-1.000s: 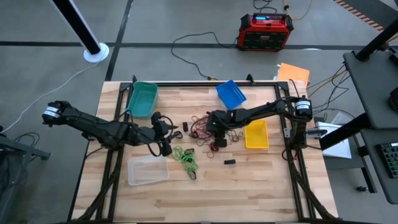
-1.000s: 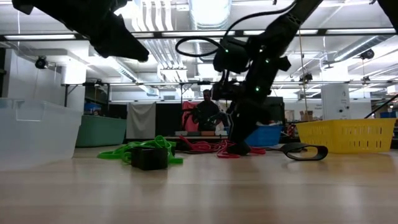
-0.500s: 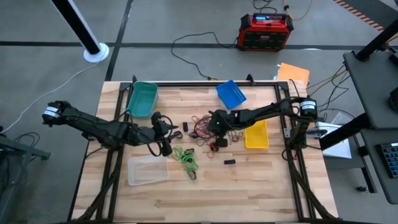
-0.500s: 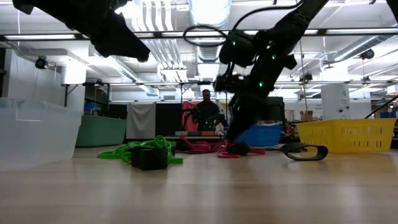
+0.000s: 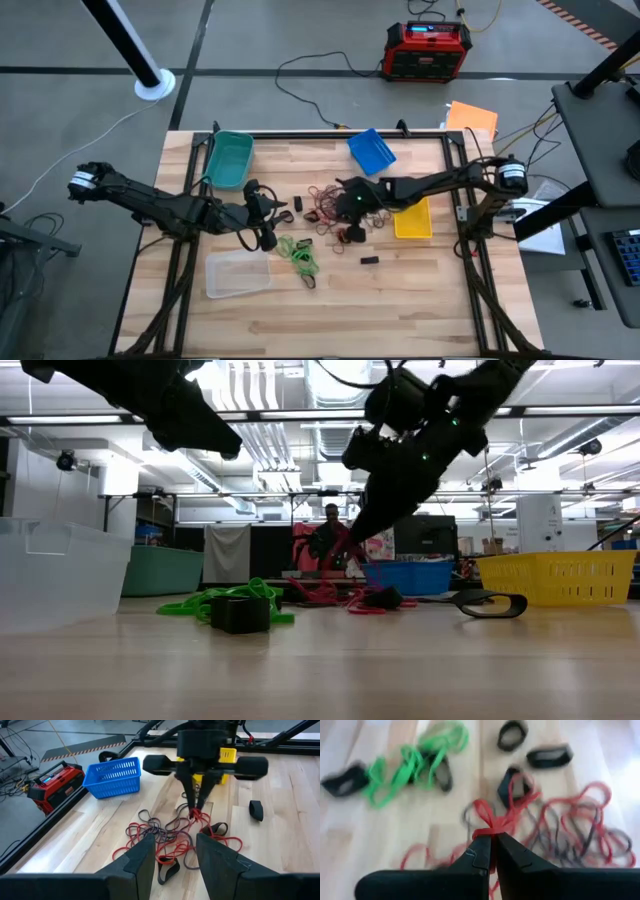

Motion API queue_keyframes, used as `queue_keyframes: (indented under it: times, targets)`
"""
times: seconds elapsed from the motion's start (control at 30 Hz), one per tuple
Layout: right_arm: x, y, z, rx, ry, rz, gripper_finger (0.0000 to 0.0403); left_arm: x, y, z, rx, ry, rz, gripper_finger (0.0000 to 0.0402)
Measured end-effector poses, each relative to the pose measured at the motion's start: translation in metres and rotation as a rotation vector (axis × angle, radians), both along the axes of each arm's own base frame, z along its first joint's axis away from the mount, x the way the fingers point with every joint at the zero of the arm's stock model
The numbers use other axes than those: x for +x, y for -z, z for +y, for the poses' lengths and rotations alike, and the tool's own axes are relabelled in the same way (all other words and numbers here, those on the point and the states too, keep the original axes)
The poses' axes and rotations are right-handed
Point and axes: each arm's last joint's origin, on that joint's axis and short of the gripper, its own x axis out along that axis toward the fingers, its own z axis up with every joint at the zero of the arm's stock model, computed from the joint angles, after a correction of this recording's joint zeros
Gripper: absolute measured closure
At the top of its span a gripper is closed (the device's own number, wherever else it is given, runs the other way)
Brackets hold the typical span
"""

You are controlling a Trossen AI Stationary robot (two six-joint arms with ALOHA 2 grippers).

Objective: Sort rubber bands into baskets

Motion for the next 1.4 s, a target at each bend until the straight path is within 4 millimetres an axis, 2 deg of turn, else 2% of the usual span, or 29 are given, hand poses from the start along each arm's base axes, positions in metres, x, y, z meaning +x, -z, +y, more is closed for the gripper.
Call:
queue_keyframes:
  times: [0.1,0.17,0.33,0.53,0.67,0.8,1.27,1.4]
  targets:
    - [-0.001,0.004,0.005,-0.026,0.105,-0.201,0.0392,0.0,0.0,0.0,0.004,0.002,0.004,0.0274]
    - [-0.005,0.008,0.005,-0.025,0.185,-0.273,0.039,0.0,0.0,0.0,0.004,0.001,0.004,0.0274]
    - [-0.017,0.022,0.002,-0.011,0.278,-0.12,0.0383,0.0,0.0,0.0,0.004,0.001,0.005,0.0274]
    - [-0.022,0.017,0.003,-0.006,0.283,0.01,0.0322,0.0,-0.001,0.0,0.014,0.007,0.0,0.0274]
    - [-0.025,0.004,0.001,-0.026,0.295,0.069,0.0279,0.0,-0.001,0.0,0.014,0.007,-0.002,0.0274]
    - [-0.028,-0.002,-0.002,-0.057,0.299,0.1,0.0255,0.0,-0.001,0.0,0.014,0.007,-0.001,0.0274]
    - [-0.033,-0.006,-0.014,-0.075,0.229,0.142,0.0254,0.0,-0.001,0.0,0.015,0.007,-0.001,0.0274]
    - [-0.03,0.003,-0.013,-0.074,0.216,0.162,0.0251,0.0,-0.001,0.0,0.022,0.01,0.002,0.0274]
